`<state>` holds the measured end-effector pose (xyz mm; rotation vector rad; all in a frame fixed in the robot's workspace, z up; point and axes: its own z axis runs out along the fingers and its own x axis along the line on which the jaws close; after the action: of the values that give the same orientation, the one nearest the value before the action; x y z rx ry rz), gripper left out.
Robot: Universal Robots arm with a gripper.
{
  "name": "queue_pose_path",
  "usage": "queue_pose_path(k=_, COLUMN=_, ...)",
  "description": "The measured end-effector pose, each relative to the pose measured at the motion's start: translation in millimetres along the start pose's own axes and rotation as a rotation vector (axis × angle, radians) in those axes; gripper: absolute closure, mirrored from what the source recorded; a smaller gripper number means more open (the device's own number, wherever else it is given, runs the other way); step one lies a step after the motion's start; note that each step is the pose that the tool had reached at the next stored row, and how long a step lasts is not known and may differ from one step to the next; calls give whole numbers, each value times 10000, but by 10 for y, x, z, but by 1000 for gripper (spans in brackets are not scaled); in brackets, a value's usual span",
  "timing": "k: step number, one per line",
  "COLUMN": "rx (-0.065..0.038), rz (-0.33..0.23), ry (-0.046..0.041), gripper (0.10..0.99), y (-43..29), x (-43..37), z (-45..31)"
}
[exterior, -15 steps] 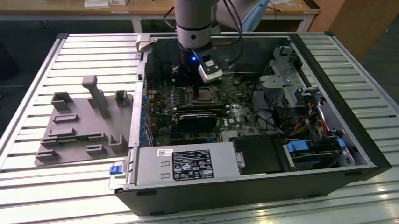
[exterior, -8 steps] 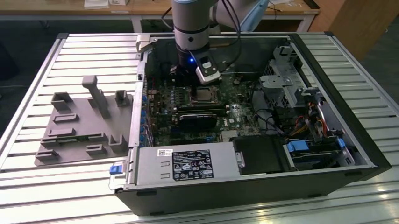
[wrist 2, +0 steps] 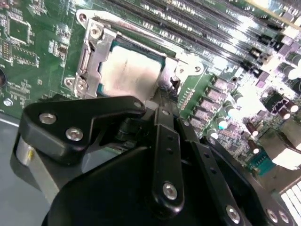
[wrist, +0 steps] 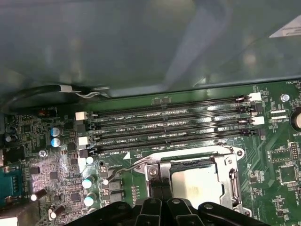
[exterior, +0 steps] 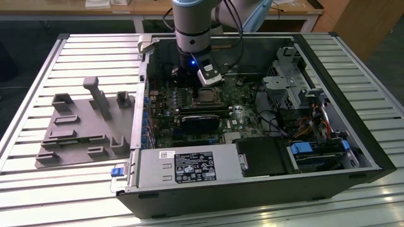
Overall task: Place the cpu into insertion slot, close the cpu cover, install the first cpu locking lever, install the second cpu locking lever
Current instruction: 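Close the cpu cover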
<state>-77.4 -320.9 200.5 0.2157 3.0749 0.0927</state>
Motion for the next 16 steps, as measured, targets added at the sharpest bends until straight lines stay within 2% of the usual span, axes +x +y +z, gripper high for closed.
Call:
queue_pose_path(k=5, rx=-8, rz=0, ry=2, gripper=984, y=0, x=0, z=-1)
queue_pose_path(k=12, rx=-10, rz=-2, ry=1, gripper=984, y=4, x=-6, z=-55)
queue_pose_path(k=16, rx=8, rz=0, ry=12, gripper=984, y=14, x=-80, z=-51)
